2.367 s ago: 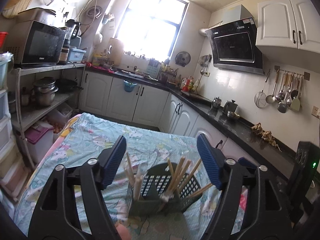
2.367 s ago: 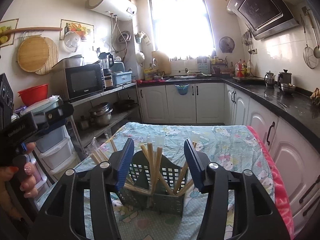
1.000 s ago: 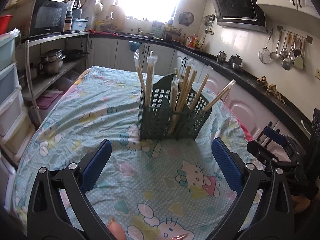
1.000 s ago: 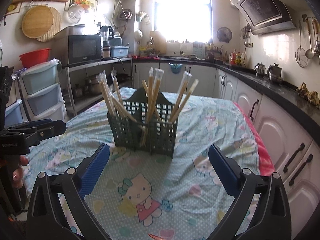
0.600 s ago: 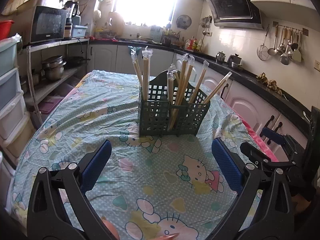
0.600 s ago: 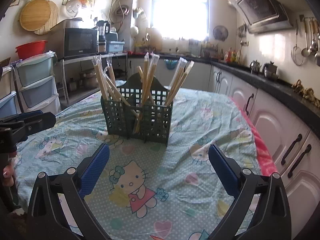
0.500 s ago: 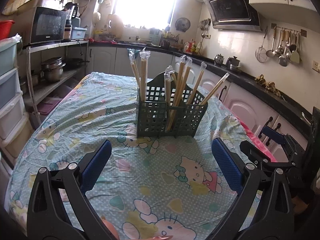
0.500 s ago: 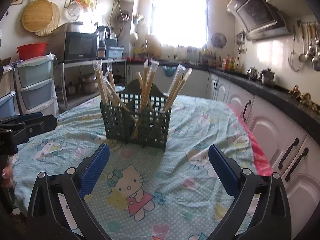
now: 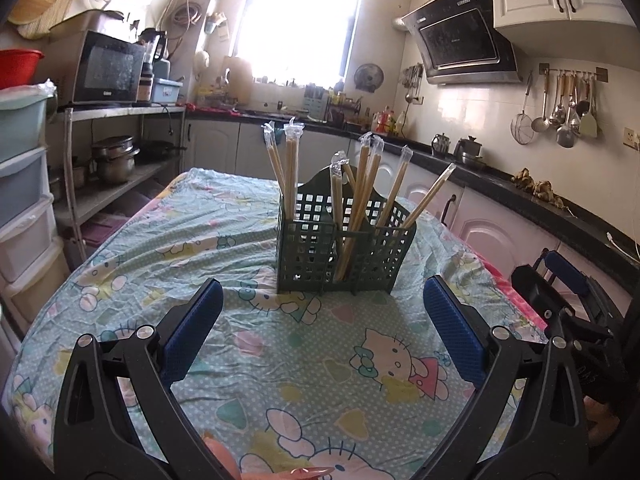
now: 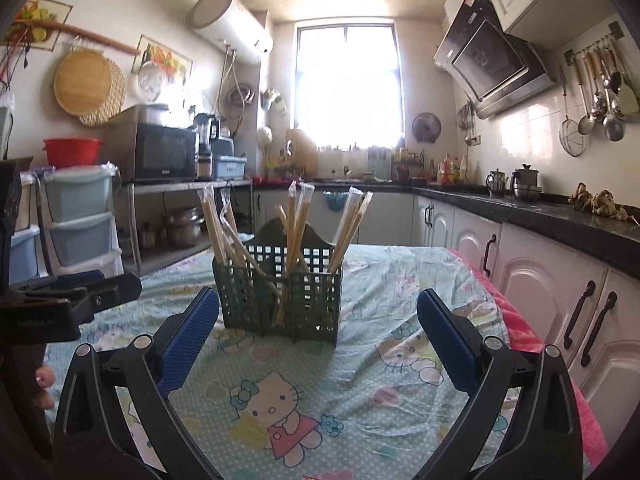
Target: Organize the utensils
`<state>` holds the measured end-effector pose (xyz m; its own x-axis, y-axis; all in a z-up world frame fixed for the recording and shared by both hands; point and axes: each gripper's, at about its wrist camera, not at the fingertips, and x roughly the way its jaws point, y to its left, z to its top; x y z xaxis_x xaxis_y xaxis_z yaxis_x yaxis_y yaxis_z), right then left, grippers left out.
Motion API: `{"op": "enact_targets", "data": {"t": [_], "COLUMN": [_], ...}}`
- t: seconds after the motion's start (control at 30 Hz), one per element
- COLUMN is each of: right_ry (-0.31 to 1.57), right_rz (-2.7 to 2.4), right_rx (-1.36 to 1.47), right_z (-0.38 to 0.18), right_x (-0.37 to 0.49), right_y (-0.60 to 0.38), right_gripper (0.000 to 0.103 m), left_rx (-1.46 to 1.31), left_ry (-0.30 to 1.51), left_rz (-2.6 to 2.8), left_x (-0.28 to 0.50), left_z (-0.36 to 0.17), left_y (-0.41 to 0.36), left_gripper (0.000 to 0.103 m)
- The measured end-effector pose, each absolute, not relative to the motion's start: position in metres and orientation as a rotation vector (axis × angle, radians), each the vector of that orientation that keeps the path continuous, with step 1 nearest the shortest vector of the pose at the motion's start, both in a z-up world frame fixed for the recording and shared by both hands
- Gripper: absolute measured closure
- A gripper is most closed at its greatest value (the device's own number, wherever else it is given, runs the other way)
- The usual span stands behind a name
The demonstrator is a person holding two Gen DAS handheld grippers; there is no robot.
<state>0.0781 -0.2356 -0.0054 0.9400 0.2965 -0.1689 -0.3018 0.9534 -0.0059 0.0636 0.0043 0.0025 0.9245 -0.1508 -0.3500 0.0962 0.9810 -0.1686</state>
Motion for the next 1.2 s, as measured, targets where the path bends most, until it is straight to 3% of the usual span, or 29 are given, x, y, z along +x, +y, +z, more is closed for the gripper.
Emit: {"op": "enact_targets", "data": {"t": [1.2], "right_ry": [0.166], "right_rz": [0.296], "right_rx": [-0.03], "right_z": [-0.0093], "right_x": [0.0741], "right_y": [-0.2331], "right_gripper": [0.006], "left_rx": [-0.149], "left_ry": [0.344], "left_rz": [-0.118], "left_x": [0.06], "left_z": [0.006], "left_y": [0.0041], "left_gripper": [0.011]}}
